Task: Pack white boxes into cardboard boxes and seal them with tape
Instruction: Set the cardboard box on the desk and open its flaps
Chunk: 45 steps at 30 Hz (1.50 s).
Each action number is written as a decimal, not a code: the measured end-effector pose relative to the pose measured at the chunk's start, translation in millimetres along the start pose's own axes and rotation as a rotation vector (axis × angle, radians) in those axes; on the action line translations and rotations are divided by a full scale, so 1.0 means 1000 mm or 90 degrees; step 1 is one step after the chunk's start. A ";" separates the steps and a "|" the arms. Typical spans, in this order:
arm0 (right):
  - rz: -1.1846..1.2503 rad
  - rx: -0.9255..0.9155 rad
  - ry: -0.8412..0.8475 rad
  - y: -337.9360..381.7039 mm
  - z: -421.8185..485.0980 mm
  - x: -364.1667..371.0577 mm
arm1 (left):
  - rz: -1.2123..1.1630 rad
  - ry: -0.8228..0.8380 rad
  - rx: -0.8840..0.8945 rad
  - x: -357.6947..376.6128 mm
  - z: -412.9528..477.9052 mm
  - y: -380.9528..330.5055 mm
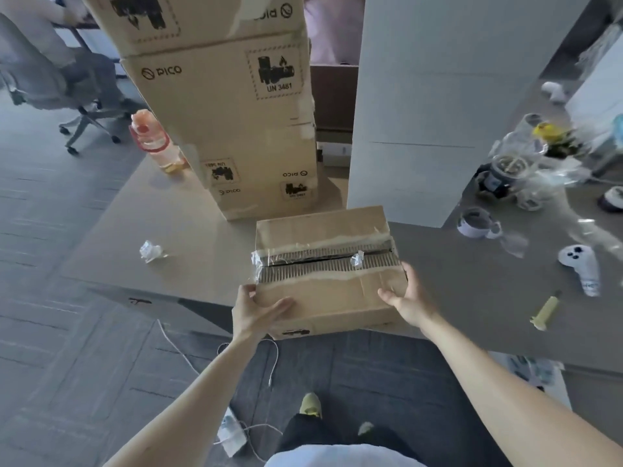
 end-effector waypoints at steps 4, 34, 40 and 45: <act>-0.012 0.022 -0.018 -0.009 0.005 0.003 | 0.025 0.008 0.004 0.002 0.012 -0.005; -0.582 -0.225 0.204 0.050 0.064 0.078 | 0.798 0.091 0.522 0.050 0.129 -0.144; -0.565 -0.219 0.183 0.054 0.061 0.080 | 0.787 0.061 0.570 0.046 0.119 -0.159; -0.580 -0.221 0.179 0.052 0.053 0.080 | 0.789 0.057 0.617 0.044 0.110 -0.164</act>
Point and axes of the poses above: each hand's wrist, its own z-axis towards the middle knuckle, its own x-axis out of the palm, y = z × x, the point moved 1 cm from there along z, towards the middle knuckle, and after that the axes turned 15 degrees about -x, right-handed, at the moved point
